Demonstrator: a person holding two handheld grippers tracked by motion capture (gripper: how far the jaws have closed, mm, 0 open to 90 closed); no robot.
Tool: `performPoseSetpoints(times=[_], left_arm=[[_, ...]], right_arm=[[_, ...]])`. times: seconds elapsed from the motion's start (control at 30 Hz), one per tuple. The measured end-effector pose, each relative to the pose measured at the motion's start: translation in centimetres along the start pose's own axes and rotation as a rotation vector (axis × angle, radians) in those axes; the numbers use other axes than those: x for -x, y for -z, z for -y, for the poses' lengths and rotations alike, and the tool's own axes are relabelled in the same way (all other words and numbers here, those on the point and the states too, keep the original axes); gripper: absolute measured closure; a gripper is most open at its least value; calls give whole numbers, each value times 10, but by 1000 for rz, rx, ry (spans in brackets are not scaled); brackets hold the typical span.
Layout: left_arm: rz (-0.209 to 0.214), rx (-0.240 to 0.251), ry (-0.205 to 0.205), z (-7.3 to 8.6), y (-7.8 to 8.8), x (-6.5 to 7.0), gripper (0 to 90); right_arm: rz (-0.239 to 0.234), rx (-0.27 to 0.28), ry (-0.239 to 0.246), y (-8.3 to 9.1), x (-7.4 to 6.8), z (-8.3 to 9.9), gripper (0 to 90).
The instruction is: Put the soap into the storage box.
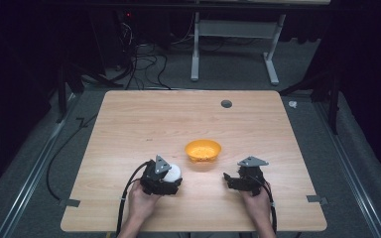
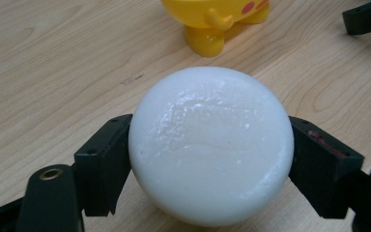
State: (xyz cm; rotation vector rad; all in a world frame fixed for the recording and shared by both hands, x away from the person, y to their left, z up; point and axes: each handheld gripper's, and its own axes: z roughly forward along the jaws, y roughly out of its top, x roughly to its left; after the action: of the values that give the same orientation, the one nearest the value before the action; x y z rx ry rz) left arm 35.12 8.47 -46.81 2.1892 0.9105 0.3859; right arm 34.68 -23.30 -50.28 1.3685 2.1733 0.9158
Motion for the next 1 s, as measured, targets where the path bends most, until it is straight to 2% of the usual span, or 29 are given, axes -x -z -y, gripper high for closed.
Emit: performPoseSetpoints(times=[0.47,0.83,1.0], left_arm=[[54,5,10,-14,6,-1,234],[65,-25,-35,-29,10,3,234],[78,-26,-38,-36,14,4,234]], right_arm=[[-1,1,0,0,0,0,229],[3,-1,6,0,0,0,226],[3,-1,5,0,0,0,226]])
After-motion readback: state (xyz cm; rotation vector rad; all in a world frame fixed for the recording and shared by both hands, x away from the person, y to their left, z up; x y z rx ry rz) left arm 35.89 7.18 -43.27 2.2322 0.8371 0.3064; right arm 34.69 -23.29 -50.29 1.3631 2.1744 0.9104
